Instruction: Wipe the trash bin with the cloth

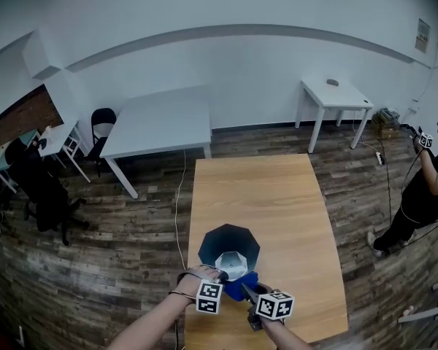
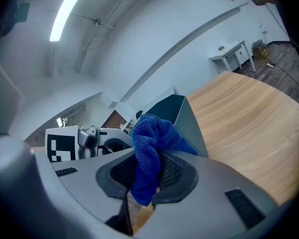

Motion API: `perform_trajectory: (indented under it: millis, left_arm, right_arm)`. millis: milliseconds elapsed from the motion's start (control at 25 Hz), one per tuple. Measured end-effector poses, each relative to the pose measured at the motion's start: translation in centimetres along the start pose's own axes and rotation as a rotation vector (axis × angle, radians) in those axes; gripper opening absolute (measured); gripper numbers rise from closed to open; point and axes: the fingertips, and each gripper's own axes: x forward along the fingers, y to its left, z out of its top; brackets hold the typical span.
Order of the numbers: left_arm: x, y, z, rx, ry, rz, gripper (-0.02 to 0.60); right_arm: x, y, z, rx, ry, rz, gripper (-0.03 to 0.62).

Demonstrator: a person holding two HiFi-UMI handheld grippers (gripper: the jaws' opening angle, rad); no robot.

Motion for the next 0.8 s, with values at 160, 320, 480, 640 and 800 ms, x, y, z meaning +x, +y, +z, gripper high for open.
perform_trajectory:
  millis: [160,320,480,640,800]
  left_arm:
    - [0.0,0.0,0.4,-0.018,-0.022,-0.021,0.044]
    - [0.2,0.1,0.5,-0.017,-0.027,-0.044,0.041]
    - [0.0,0.2,0.7,-0.008,-0.036,-0.037,0.041]
    - [-0.1,0.6,0.6,0.002,-0.047,-0.031,0.041]
    - [0.7,0.1,0.3,0.004,-0.056,-0.039,0.041]
  right_arm:
    - [1.0,-1.3,-0.2,-0.004,0.018,-0.014,0.080]
    - [2.1,-3.6,-1.2,-0.015,0.060,-0.033,0.080]
    - [3.4,-6.1,-2.7,-0.044,0.115,-0.061,0.080]
    - [5.2,-8.6,-4.5,-0.067,0.177,-0.088,0.080]
    - [7.2,-11.8,-6.6,-0.089,0.219,-0.111,0.080]
